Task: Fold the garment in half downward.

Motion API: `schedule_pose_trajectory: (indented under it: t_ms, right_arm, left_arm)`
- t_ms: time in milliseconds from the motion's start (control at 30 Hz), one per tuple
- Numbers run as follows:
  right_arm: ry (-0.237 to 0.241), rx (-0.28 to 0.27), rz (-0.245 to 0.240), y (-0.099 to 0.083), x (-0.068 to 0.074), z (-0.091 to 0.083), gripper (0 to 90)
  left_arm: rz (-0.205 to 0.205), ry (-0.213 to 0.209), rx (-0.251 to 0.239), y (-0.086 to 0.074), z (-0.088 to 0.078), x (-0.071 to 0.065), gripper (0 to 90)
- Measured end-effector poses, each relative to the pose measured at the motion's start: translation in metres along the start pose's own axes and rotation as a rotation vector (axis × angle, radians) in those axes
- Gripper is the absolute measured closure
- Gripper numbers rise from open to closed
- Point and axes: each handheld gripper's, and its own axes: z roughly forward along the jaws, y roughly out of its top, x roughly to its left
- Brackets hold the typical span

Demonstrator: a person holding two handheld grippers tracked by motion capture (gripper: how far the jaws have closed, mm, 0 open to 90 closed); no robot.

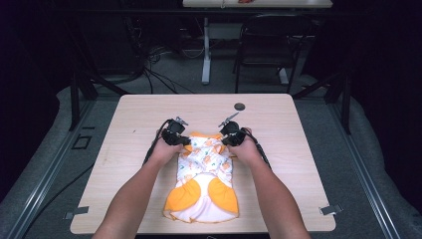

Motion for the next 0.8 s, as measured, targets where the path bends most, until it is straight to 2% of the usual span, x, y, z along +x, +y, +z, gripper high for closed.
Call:
schedule_pose_trajectory:
  t_ms: [67, 133, 267, 300, 500, 567, 800]
  right_arm:
    - [0.010, -0.031, 0.012, -0.001, -0.001, -0.003, 89.1]
    - [0.013, -0.028, -0.001, 0.000, -0.002, -0.009, 89.1]
    - [0.029, -0.097, 0.009, 0.001, -0.002, -0.021, 89.1]
    - [0.031, -0.089, -0.004, 0.001, -0.003, -0.024, 89.2]
    - [0.038, -0.116, 0.006, 0.004, -0.003, -0.035, 89.2]
    - [0.025, -0.107, -0.026, 0.009, -0.001, -0.041, 89.2]
    - [0.006, -0.144, -0.057, 0.024, 0.001, -0.061, 89.2]
  left_arm:
    - [0.001, 0.006, -0.014, 0.001, -0.005, 0.000, 84.3]
    - [0.002, 0.000, -0.022, 0.001, -0.010, 0.001, 84.4]
    - [0.010, 0.001, -0.051, 0.003, -0.022, 0.001, 84.6]
    - [0.011, -0.002, -0.055, 0.003, -0.025, 0.002, 84.6]
    - [0.022, -0.008, -0.080, 0.007, -0.038, 0.001, 84.7]
    - [0.030, -0.008, -0.091, 0.009, -0.043, 0.000, 84.7]
    - [0.025, 0.012, -0.154, 0.015, -0.064, 0.004, 84.7]
